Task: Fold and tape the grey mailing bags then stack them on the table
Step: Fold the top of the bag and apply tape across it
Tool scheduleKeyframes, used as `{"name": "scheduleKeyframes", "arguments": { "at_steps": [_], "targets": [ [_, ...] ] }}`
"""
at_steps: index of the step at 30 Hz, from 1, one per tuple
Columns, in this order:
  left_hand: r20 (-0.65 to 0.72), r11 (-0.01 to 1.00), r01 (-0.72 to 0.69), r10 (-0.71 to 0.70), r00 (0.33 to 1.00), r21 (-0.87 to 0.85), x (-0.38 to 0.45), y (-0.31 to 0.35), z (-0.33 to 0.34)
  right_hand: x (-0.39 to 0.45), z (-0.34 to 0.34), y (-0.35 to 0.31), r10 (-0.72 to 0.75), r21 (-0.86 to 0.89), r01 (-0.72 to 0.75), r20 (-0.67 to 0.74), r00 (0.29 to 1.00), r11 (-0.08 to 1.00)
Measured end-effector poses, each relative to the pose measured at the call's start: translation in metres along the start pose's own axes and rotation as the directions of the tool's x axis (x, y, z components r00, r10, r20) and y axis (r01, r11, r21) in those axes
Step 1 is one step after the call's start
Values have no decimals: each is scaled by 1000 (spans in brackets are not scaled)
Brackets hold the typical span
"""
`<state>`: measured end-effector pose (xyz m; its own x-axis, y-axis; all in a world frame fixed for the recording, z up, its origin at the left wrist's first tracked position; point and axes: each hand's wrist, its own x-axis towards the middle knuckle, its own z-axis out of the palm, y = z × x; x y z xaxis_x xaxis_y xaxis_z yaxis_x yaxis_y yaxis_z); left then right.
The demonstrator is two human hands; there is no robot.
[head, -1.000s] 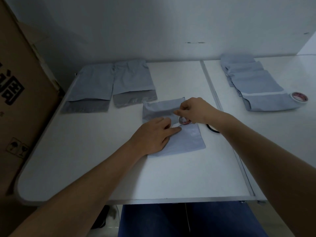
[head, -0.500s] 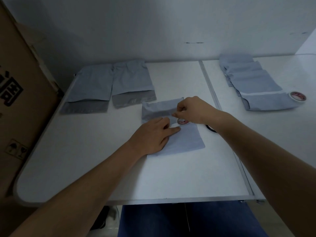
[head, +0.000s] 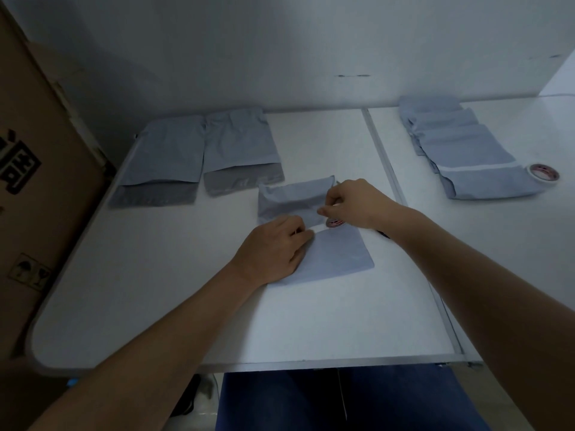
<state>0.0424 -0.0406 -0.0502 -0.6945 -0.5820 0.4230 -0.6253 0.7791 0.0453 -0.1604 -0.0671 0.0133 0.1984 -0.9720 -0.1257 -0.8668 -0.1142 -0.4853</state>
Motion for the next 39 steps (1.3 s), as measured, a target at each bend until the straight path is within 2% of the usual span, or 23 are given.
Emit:
{"name": "scheduleKeyframes", "arguments": {
  "at_steps": [17, 39],
  "targets": [
    [-20, 1000, 0, 0, 1000, -14, -3, 1, 0, -1, -5, 0, 53, -77, -50, 35, 998, 996],
    [-8, 1000, 15, -14, 1000, 10, -3, 1, 2, 2, -8, -6, 27, -184, -16, 59, 998, 983]
  ]
}}
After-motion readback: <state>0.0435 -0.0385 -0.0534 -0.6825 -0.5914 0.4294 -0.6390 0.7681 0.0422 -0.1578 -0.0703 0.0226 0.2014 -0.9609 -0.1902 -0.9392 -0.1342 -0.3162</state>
